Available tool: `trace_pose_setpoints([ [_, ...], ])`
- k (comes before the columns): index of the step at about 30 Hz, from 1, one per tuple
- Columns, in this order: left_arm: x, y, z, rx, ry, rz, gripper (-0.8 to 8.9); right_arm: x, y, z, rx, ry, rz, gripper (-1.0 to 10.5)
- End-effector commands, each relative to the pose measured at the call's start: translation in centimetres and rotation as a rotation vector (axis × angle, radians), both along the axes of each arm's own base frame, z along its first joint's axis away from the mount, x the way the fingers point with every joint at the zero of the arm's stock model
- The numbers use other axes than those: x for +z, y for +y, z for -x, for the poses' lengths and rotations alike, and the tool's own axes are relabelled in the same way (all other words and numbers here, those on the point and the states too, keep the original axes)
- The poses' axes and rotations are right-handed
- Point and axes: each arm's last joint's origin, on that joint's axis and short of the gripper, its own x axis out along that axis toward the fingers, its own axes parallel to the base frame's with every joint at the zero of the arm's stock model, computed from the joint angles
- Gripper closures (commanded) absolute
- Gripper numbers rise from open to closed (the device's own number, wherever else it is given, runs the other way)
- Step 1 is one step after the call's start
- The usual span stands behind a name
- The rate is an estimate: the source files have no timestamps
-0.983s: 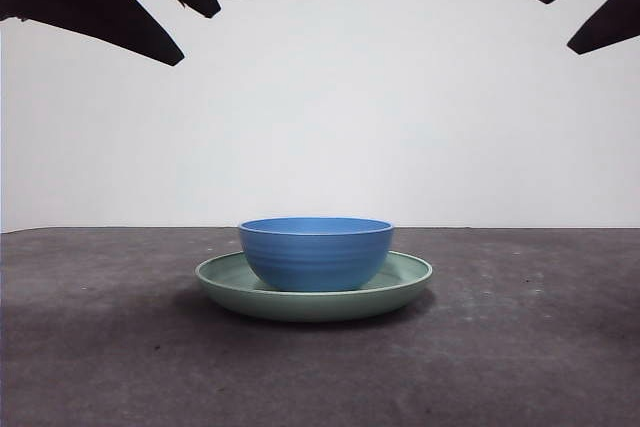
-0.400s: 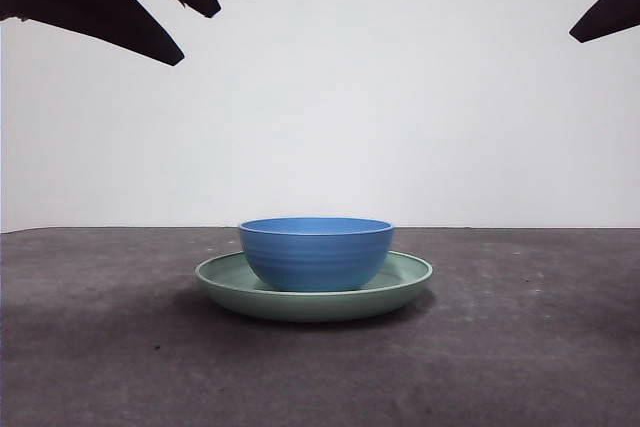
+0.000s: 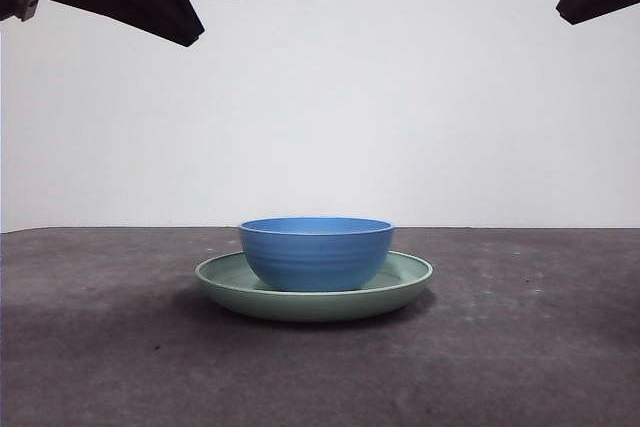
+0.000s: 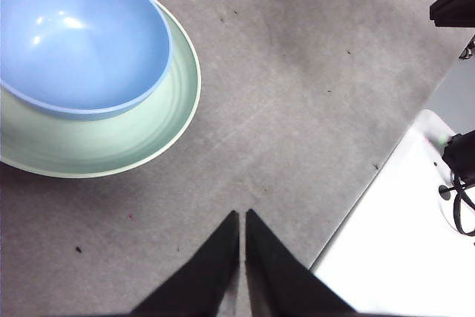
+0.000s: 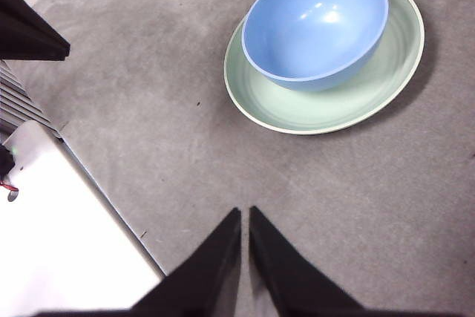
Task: Pick up the blue bowl, put it on the green plate, put it on desk
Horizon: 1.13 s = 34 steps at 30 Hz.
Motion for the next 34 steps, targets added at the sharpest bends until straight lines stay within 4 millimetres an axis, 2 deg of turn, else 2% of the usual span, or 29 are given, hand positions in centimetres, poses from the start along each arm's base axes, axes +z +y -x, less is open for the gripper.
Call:
trace_pose_setpoints([
  [1,0.3,-0.2,0.0,-0.009,-0.010,0.008,8.04,0.2,0.2,-0.1,0.014,-0.014,-0.002,9.4],
  [17,0.3,-0.2,0.0,-0.009,-0.011,0.009,8.04,0.2,0.2,-0.1,0.013,-0.014,-0.002,9.4],
  [19,0.7,0.3,0.1,-0.010,-0.071,-0.005,8.04,0.2,0.2,-0.1,0.013,-0.014,-0.002,9.4],
  [21,1.2,1.1,0.2,0.005,-0.159,-0.031,8.04,0.2,0.2,-0.1,0.013,-0.014,-0.002,9.4],
  [24,2.8,3.1,0.2,0.147,-0.305,-0.028,8.04,0.2,0.2,-0.1,0.013,-0.015,-0.002,9.4],
  [29,5.6,7.5,1.0,0.376,-0.642,0.051,8.04,0.2,0.2,-0.1,0.013,-0.014,-0.002,9.4],
  [34,5.1,11.0,3.1,0.595,-0.834,0.064,8.04,0.2,0.2,-0.1,0.013,-0.014,-0.002,9.4],
])
